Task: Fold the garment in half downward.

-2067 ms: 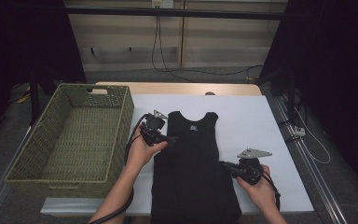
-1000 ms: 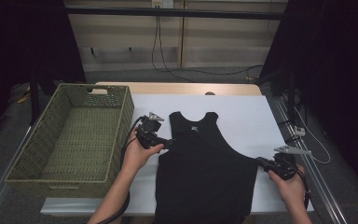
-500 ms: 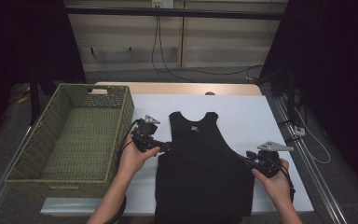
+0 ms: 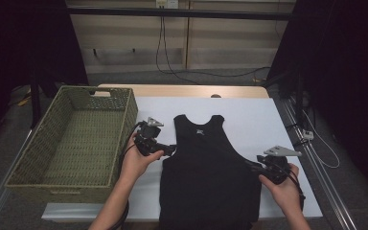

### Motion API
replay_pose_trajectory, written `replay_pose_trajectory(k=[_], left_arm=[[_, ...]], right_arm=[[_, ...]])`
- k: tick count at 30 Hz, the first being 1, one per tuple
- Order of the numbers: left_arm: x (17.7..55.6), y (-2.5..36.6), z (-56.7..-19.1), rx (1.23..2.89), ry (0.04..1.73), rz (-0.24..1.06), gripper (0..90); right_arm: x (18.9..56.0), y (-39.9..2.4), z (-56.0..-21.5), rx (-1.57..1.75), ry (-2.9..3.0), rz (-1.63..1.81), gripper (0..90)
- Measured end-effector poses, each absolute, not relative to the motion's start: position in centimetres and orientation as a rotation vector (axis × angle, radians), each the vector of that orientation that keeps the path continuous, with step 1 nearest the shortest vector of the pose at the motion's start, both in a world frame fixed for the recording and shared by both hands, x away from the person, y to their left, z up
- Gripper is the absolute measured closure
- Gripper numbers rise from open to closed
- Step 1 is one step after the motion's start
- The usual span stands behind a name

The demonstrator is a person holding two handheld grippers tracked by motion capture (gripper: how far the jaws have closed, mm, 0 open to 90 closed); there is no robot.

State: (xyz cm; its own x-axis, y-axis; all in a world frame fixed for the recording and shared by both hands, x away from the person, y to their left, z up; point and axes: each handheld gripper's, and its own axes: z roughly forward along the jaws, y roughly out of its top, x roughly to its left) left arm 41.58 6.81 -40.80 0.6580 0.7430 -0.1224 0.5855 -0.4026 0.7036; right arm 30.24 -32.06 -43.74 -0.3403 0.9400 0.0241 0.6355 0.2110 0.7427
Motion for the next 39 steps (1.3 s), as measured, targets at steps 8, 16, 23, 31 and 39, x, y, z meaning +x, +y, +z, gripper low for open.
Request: replay_pose_trajectory(k=[8, 16, 23, 31, 39], left_arm=[[41.4, 7.0, -40.6, 2.132, 1.026, 0.275, 7.5], [40.8, 6.9, -40.8, 2.144, 1.018, 0.269, 7.6], [40.9, 7.0, -41.0, 2.147, 1.022, 0.272, 7.5], [40.8, 7.1, -40.6, 2.121, 1.029, 0.262, 6.8], [40.9, 7.5, -40.8, 2.133, 1.036, 0.249, 6.7]], right_arm=[[27.6, -33.2, -45.2, 1.553, 2.096, 0.896, 55.8], [28.2, -33.7, -45.0, 1.565, 2.1, 0.907, 89.3], [28.0, -35.4, -44.8, 1.556, 2.07, 0.963, 80.2], [28.6, -31.0, -43.2, 1.386, 2.099, 1.039, 52.2], [30.5, -23.7, -43.4, 1.201, 2.268, 1.127, 45.6]])
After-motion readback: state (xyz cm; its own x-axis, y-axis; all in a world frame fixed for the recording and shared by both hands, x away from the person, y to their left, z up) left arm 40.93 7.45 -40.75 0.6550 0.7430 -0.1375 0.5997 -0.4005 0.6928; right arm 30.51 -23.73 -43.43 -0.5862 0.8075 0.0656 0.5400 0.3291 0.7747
